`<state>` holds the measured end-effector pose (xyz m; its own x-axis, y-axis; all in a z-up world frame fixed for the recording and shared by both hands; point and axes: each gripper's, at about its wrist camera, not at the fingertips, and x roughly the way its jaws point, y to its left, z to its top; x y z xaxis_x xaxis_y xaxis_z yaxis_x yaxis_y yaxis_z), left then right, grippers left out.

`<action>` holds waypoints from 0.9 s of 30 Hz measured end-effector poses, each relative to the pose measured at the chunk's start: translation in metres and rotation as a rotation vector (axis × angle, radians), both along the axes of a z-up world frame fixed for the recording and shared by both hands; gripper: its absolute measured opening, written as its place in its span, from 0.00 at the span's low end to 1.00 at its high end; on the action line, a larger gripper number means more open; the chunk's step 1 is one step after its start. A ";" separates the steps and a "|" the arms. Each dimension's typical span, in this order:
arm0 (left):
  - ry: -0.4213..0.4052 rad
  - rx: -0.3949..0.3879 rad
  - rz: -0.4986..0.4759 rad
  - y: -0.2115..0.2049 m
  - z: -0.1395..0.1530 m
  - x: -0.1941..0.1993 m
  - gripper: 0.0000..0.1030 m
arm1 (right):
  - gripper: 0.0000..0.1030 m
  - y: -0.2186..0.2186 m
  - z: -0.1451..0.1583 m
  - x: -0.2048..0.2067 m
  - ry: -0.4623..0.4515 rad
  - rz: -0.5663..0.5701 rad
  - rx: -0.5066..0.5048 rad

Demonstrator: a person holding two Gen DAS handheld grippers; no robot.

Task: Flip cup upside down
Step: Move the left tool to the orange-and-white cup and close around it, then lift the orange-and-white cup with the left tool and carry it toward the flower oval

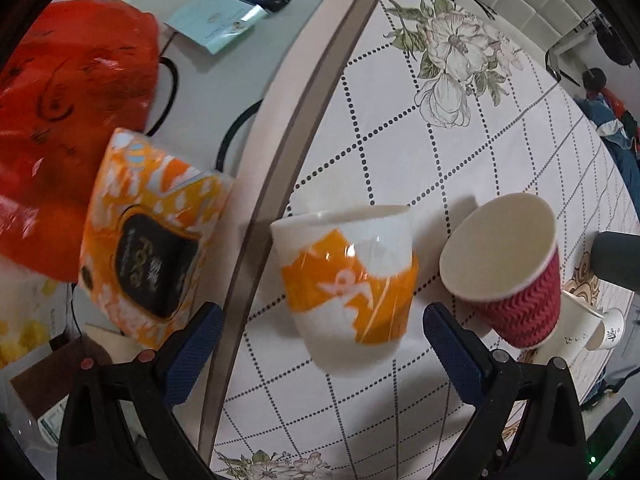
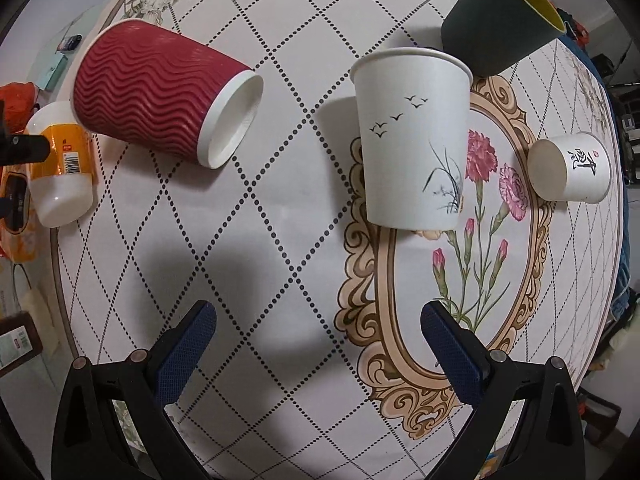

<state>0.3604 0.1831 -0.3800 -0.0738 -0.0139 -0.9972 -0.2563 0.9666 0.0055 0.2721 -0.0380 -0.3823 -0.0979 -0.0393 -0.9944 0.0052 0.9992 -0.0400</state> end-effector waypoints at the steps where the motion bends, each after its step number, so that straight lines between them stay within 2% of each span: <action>1: 0.008 0.002 -0.005 0.000 -0.004 0.002 1.00 | 1.00 0.002 0.000 0.003 0.003 -0.001 -0.001; 6: 0.024 0.013 -0.029 0.000 -0.018 0.008 0.99 | 1.00 0.007 -0.005 0.017 0.017 -0.006 -0.001; 9: 0.025 0.023 -0.050 -0.010 -0.026 0.009 0.90 | 1.00 0.010 -0.004 0.019 0.030 -0.013 -0.005; 10: 0.025 0.027 -0.063 -0.013 -0.028 0.009 0.83 | 1.00 0.010 -0.004 0.019 0.032 -0.016 -0.004; 11: 0.026 0.032 -0.073 -0.014 -0.030 0.009 0.70 | 1.00 0.011 -0.005 0.023 0.037 -0.018 -0.004; 16: -0.011 0.088 -0.128 -0.025 -0.030 0.001 0.69 | 1.00 0.010 -0.006 0.032 0.050 -0.031 -0.012; 21: -0.038 0.109 -0.167 -0.044 -0.014 -0.013 0.69 | 1.00 0.000 -0.008 0.025 0.067 -0.067 0.013; 25: -0.040 0.112 -0.182 -0.057 -0.004 -0.038 0.69 | 1.00 -0.019 -0.012 0.008 0.084 -0.106 0.043; 27: -0.040 0.114 -0.195 -0.060 0.010 -0.059 0.69 | 1.00 -0.028 -0.011 -0.001 0.092 -0.124 0.055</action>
<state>0.3010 0.1230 -0.3696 -0.0249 0.1096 -0.9937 -0.0671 0.9915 0.1111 0.2707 -0.0661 -0.3929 -0.1896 0.0329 -0.9813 0.1274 0.9918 0.0087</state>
